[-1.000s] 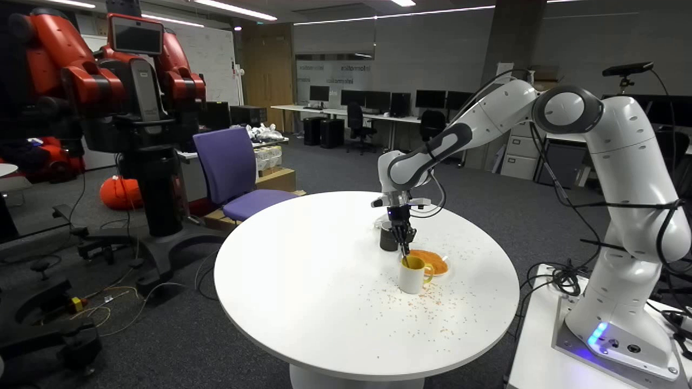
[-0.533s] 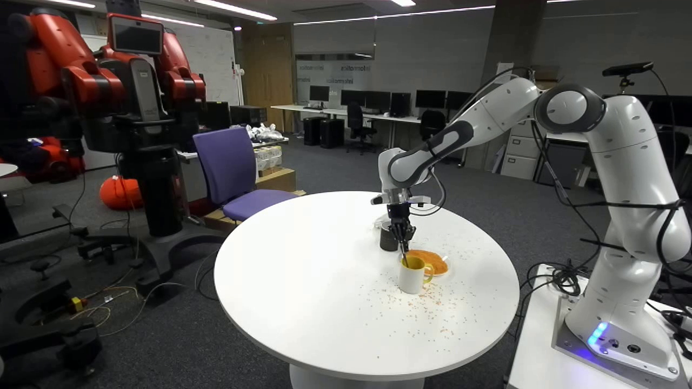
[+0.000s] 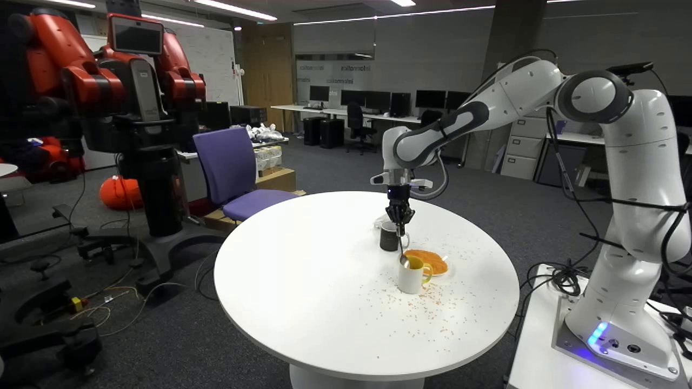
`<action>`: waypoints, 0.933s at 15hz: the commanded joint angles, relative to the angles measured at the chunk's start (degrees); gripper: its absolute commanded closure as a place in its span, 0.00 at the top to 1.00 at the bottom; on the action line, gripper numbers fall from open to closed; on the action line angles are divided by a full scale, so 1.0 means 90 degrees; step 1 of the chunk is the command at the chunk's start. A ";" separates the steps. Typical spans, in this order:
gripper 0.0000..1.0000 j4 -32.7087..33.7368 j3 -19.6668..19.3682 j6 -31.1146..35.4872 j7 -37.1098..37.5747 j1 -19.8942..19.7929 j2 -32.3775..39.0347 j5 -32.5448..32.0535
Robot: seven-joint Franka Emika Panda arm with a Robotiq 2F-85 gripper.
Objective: Use the spoon in the white mug to scoop from the plate and empty into the black mug and leave the spoon there
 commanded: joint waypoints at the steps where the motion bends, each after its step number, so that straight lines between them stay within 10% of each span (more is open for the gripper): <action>1: 0.01 -0.0620 -0.0043 0.0397 0.0325 0.0126 -0.0849 -0.0034; 14: 0.01 -0.2304 -0.1063 0.1135 0.2881 -0.0146 -0.2744 -0.1055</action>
